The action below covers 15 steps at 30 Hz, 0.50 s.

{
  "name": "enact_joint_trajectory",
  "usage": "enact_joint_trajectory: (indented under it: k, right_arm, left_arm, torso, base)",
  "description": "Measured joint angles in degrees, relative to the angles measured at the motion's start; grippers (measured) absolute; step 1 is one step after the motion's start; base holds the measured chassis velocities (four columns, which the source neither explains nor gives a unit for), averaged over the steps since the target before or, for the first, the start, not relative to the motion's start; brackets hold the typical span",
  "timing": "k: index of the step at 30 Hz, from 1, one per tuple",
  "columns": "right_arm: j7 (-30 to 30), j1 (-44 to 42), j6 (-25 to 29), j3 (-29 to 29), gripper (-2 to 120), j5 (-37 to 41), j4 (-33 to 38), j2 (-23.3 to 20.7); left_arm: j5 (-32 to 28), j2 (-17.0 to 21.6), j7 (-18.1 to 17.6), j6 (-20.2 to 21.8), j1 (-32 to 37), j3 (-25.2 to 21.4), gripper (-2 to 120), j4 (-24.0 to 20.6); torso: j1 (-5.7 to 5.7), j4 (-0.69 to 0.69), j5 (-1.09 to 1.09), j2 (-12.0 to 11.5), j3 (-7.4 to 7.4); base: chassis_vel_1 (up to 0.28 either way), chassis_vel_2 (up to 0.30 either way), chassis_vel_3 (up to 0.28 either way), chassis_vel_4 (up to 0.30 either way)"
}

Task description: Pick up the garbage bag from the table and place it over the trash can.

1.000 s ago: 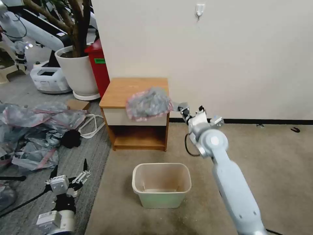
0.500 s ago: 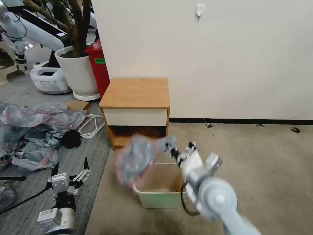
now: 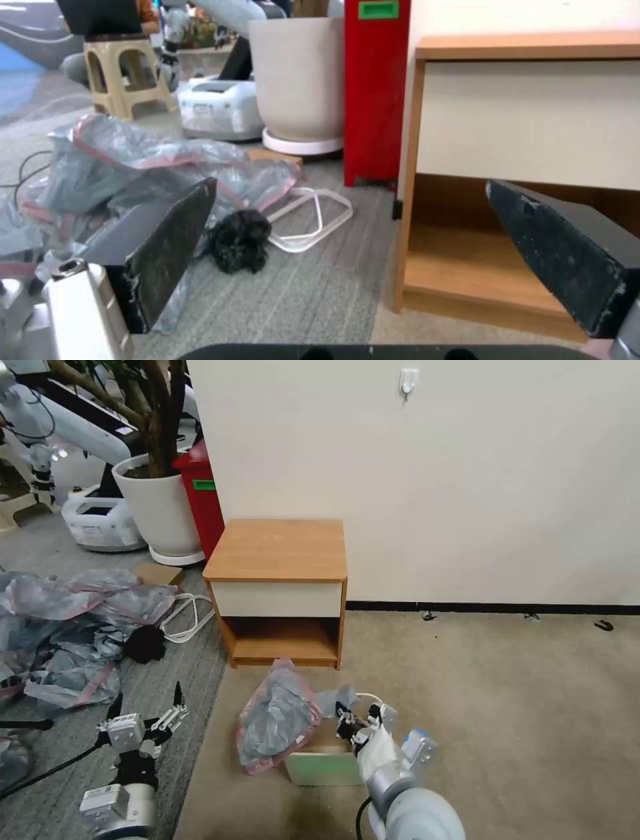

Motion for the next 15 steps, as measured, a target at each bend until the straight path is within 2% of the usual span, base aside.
enact_joint_trajectory:
  k: [8,11,12,15]
  right_arm:
    - [-1.3,-1.4,-0.1,-0.8,0,-5.5,0.0,-1.9]
    - [-1.3,-1.8,-0.3,-0.9,12,-6.9,-0.2,-2.3]
    - [-1.3,-1.8,-0.3,-0.9,12,-6.9,-0.2,-2.3]
    - [-1.3,-2.1,-0.7,-1.0,26,-8.3,-0.2,-3.0]
  left_arm:
    - [0.0,0.1,0.0,0.0,-0.3,0.2,100,0.1]
    - [0.0,0.1,0.1,0.0,-0.6,0.5,100,0.2]
    - [0.0,0.1,0.1,0.0,-0.6,0.5,100,0.2]
    - [0.1,0.0,0.2,0.0,-0.7,0.8,100,0.5]
  torso:
    - [0.00,0.00,0.00,0.0,0.00]
    - [0.00,0.00,0.00,0.0,0.00]
    - [0.00,0.00,0.00,0.0,0.00]
    - [0.00,0.00,0.00,0.0,0.00]
  base:
    - [0.000,0.000,0.000,0.000]
    - [0.000,0.000,0.000,0.000]
    - [0.000,0.000,0.000,0.000]
    - [0.000,0.000,0.000,0.000]
